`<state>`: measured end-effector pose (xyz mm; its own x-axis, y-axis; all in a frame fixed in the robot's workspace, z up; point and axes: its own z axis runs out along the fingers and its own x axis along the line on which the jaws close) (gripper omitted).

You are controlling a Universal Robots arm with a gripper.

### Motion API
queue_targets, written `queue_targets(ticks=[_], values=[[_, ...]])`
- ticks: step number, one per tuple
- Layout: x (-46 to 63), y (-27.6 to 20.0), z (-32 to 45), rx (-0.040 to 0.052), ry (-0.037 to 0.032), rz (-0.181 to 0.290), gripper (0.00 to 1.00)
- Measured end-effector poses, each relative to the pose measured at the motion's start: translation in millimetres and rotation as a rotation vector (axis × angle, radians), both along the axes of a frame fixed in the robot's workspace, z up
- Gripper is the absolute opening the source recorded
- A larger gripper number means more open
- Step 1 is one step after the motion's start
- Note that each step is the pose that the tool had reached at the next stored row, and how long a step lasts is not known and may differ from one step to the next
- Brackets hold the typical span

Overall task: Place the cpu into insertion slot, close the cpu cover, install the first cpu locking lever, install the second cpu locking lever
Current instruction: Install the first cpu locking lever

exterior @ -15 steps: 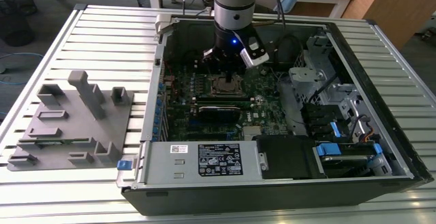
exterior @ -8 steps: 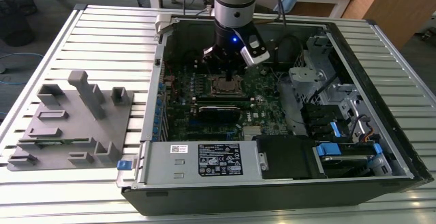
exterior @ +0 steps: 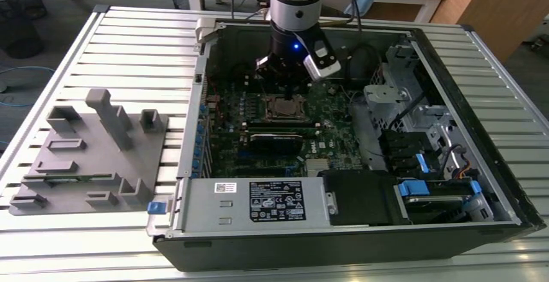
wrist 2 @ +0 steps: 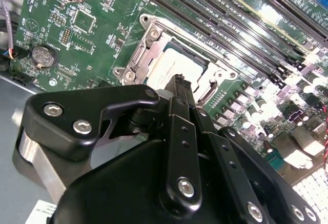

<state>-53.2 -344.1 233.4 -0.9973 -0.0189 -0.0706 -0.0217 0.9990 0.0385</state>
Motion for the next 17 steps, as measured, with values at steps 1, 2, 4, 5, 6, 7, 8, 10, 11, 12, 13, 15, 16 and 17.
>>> queue_targets(ticks=[1, 2, 4, 5, 6, 7, 8, 10, 11, 12, 13, 15, 16, 17], values=[[0.0, 0.0, 0.0, 0.0001, -0.0001, 0.0, 0.11], [0.0, 0.0, 0.0, 0.0002, -0.0001, 0.0, 0.11], [0.0, 0.0, 0.2, -0.0001, 0.0001, 0.0, 0.11], [0.0, 0.0, 0.2, -0.0001, 0.0, 0.0, 0.11], [0.0, 0.0, 0.2, -0.0001, 0.0, 0.0, 0.11], [0.0, 0.0, 0.3, -0.0001, 0.0001, 0.0, 0.11], [0.0, 0.0, 0.7, -0.0005, 0.0003, 0.0, 0.11], [0.0, 0.0, 1.5, -0.0002, 0.0001, 0.0, 0.11], [0.0, 0.0, 1.9, -0.0001, 0.0001, 0.0, 0.11], [0.0, 0.0, 1.9, 0.0001, -0.0001, 0.0, 0.11], [0.0, 0.0, 1.9, 0.0002, -0.0001, 0.0, 0.11], [0.0, 0.0, 2.0, 0.0001, 0.0, 0.0, 0.11], [0.0, 0.0, 2.1, 0.0, -0.0001, 0.0, 0.11], [-0.4, -0.1, 2.1, -0.0002, -0.0012, 0.0, 0.11]])
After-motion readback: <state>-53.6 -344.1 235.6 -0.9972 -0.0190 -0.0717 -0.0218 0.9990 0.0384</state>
